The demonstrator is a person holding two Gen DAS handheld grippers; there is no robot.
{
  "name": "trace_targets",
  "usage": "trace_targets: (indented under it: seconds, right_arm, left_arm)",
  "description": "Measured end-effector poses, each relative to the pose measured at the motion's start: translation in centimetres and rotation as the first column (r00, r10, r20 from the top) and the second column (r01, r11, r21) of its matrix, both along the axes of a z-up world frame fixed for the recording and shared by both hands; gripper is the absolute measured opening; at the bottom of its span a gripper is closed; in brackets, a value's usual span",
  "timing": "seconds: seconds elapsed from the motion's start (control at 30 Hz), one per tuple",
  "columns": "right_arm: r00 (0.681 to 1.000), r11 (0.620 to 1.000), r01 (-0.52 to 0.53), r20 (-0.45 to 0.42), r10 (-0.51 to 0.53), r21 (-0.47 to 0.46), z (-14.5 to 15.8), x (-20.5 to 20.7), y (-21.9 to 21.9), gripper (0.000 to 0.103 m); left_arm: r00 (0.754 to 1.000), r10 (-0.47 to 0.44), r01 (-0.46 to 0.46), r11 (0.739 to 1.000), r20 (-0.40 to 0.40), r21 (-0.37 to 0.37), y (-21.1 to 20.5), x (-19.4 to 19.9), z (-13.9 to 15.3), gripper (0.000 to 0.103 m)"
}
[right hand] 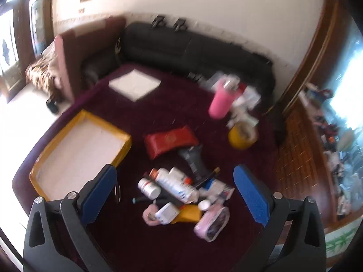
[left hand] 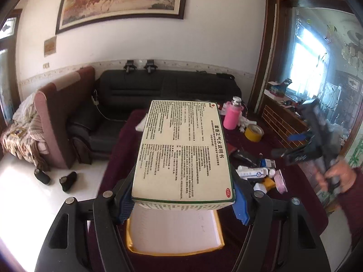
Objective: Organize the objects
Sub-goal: 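Hold the box above the tray with the left tool while the right tool reaches the white pill bottle, then release the box into the tray with the left tool while the right tool places the pill bottle beside it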
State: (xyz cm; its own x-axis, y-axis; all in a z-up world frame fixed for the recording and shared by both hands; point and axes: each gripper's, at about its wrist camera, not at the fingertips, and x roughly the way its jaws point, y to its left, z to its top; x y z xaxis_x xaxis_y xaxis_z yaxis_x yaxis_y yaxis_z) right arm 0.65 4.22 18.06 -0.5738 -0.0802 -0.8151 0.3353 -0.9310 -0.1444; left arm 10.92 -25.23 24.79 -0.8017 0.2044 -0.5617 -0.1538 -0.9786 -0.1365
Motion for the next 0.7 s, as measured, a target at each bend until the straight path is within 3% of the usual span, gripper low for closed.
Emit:
trace_targets:
  seconds: [0.03, 0.07, 0.1, 0.13, 0.23, 0.3, 0.57, 0.67, 0.7]
  right_arm:
    - [0.998, 1.0, 0.008, 0.059, -0.008, -0.011, -3.5, -0.7, 0.2, 0.093]
    - [0.993, 0.999, 0.013, 0.12, -0.01, -0.031, -6.6, -1.5, 0.6, 0.081]
    - [0.987, 0.999, 0.024, 0.163, -0.016, -0.046, -8.5, -1.5, 1.2, 0.068]
    - [0.982, 0.998, 0.035, 0.187, -0.025, -0.047, -10.0, -1.9, 1.3, 0.065]
    - [0.989, 0.999, 0.014, 0.144, -0.02, 0.042, -11.2, -2.6, 0.6, 0.064]
    - [0.993, 0.995, -0.025, 0.117, 0.014, 0.099, -9.7, -2.8, 0.0, 0.064]
    - [0.974, 0.962, -0.166, 0.191, 0.125, 0.217, -13.4, -4.7, -3.4, 0.063]
    - [0.964, 0.954, -0.189, 0.23, 0.135, 0.233, -14.8, -5.0, -3.8, 0.044]
    - [0.965, 0.95, -0.193, 0.22, 0.139, 0.244, -15.0, -4.9, -3.9, 0.043]
  left_arm:
    - [1.0, 0.0, 0.0, 1.0, 0.025, 0.016, 0.3, -0.7, -1.7, 0.065]
    - [0.999, 0.01, -0.011, 1.0, 0.045, 0.022, 0.7, -1.5, -3.2, 0.065]
    - [0.998, 0.023, -0.024, 1.0, 0.061, 0.017, 1.0, -2.3, -4.8, 0.065]
    - [0.996, 0.039, -0.039, 0.999, 0.078, 0.007, 1.2, -3.2, -6.4, 0.065]
    - [0.988, 0.057, -0.06, 0.998, 0.144, 0.017, 1.4, -5.9, -10.4, 0.065]
    - [0.98, 0.05, -0.058, 0.998, 0.194, 0.035, 1.7, -7.7, -12.6, 0.065]
    - [0.945, 0.054, -0.072, 0.996, 0.324, 0.046, 2.3, -12.8, -18.3, 0.065]
    - [0.937, 0.064, -0.078, 0.997, 0.343, 0.026, 2.7, -14.1, -19.2, 0.065]
    - [0.936, 0.068, -0.079, 0.997, 0.346, 0.018, 2.8, -14.4, -19.3, 0.065]
